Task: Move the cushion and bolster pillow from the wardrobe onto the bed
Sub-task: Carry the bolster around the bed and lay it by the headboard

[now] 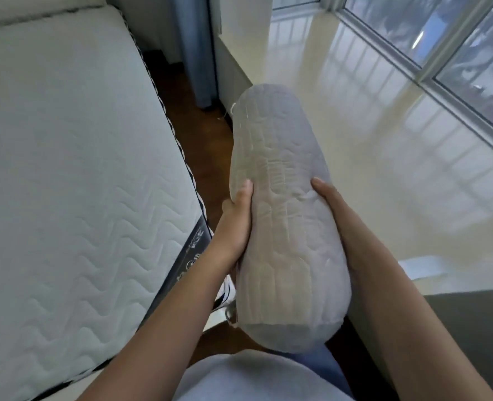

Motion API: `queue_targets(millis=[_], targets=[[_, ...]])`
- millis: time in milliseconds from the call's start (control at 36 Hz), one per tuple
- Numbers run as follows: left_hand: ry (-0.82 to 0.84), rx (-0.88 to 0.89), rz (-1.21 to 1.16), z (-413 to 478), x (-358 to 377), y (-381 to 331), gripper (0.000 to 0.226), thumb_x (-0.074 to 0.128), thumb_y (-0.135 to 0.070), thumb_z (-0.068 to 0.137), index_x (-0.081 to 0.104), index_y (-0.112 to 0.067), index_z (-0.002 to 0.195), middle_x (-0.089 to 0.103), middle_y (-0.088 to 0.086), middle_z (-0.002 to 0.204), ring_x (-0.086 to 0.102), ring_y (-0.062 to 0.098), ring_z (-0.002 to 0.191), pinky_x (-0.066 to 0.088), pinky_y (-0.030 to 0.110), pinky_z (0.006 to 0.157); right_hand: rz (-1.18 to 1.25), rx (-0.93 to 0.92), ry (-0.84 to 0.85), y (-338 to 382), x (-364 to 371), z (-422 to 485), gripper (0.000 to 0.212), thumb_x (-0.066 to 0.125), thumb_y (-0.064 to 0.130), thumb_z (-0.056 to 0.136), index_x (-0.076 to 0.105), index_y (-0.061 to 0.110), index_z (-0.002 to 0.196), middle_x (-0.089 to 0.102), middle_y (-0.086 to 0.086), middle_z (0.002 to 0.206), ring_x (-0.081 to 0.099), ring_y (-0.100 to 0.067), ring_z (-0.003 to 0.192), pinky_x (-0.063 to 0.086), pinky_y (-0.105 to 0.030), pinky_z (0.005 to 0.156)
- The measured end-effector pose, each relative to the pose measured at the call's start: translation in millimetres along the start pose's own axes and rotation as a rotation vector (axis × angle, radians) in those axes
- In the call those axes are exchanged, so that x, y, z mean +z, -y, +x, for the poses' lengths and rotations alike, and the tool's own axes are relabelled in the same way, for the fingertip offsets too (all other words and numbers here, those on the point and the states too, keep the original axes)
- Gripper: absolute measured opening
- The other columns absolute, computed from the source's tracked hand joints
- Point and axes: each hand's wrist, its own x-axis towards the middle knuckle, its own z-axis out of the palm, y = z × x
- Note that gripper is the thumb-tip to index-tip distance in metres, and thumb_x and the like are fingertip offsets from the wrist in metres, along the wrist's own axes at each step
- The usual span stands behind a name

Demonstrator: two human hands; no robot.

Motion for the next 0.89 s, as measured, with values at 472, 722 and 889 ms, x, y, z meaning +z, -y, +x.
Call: queue_targets(millis=[472, 722, 889], targets=[[-0.246, 0.001, -0.191, 189, 39, -115, 0.105, 0.039, -0.085, 0.053, 0.034, -0.027, 0.141, 0.051, 0.000, 0.138, 0.049, 0.022, 0.124, 0.035, 0.047, 0.107, -0.206, 0.044, 0.260, 173, -35, 200, 0.042, 0.050, 0.049, 0.085, 0.064, 0.022, 0.114, 0.073, -0.002, 0.107, 0.069, -0.016, 0.098, 0.056, -0.023, 0.068], [-0.336, 0.000, -0.256, 314, -18, -176, 0.105, 0.038, -0.084, 0.051, 0.038, -0.026, 0.138, 0.053, 0.002, 0.135, 0.051, 0.023, 0.122, 0.037, 0.047, 0.106, -0.358, 0.047, 0.261, 235, 21, 352, 0.060, 0.057, 0.056, 0.074, 0.058, 0.022, 0.124, 0.067, -0.002, 0.120, 0.064, -0.018, 0.108, 0.048, -0.036, 0.094], [-0.385, 0.011, -0.276, 399, -87, -233, 0.100, 0.037, -0.081, 0.053, 0.042, -0.026, 0.136, 0.053, 0.002, 0.136, 0.050, 0.022, 0.124, 0.036, 0.046, 0.107, -0.393, 0.116, 0.273, 282, 87, 456, 0.076, 0.064, 0.061, 0.063, 0.052, 0.024, 0.128, 0.064, -0.003, 0.123, 0.062, -0.023, 0.112, 0.041, -0.045, 0.104]])
